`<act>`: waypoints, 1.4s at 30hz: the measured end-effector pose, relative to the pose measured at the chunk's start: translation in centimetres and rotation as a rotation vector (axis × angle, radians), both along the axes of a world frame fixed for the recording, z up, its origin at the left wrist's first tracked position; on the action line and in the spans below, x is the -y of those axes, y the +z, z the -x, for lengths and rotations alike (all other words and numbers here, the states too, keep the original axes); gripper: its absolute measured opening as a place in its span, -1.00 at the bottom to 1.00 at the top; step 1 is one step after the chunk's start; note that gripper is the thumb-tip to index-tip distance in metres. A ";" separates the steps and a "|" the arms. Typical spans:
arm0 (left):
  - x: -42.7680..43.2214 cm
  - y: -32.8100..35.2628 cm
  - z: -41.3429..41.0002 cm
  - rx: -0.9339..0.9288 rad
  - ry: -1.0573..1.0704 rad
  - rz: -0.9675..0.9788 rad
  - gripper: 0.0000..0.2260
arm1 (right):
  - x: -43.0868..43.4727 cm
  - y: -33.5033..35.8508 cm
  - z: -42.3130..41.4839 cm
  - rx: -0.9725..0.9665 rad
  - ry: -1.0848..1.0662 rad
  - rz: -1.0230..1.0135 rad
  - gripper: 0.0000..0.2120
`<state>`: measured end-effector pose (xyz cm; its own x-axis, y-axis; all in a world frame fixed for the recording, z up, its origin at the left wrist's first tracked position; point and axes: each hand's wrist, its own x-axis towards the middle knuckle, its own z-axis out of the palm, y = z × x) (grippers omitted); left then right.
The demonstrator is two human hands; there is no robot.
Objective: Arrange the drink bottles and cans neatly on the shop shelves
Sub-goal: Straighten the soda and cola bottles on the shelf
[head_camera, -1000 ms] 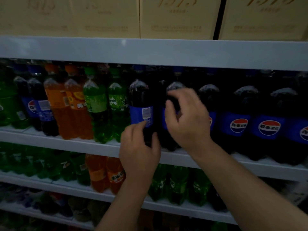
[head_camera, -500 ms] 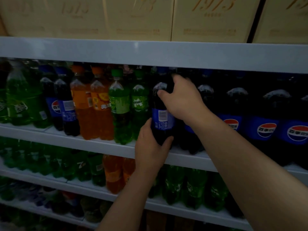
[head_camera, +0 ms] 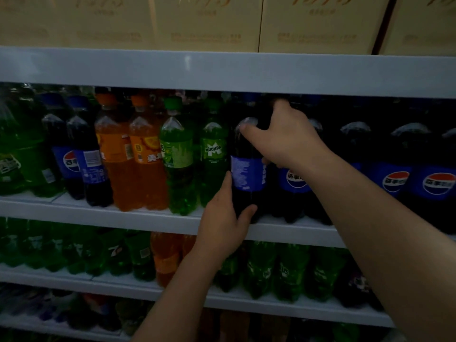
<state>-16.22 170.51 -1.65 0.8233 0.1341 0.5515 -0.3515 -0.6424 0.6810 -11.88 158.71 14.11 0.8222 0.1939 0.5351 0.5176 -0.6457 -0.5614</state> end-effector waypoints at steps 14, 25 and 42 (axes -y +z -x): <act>0.5 0.1 -0.5 -0.063 0.134 0.040 -0.04 | -0.3 0.2 -0.3 0.039 -0.092 0.200 -0.37; 1.7 -0.3 1.1 -0.009 0.166 0.004 -0.07 | -0.2 1.7 -0.2 -0.106 0.059 0.085 -0.64; 0.8 0.2 0.1 -0.050 0.273 -0.166 -0.20 | 0.1 0.8 0.5 0.034 -0.028 0.177 -0.60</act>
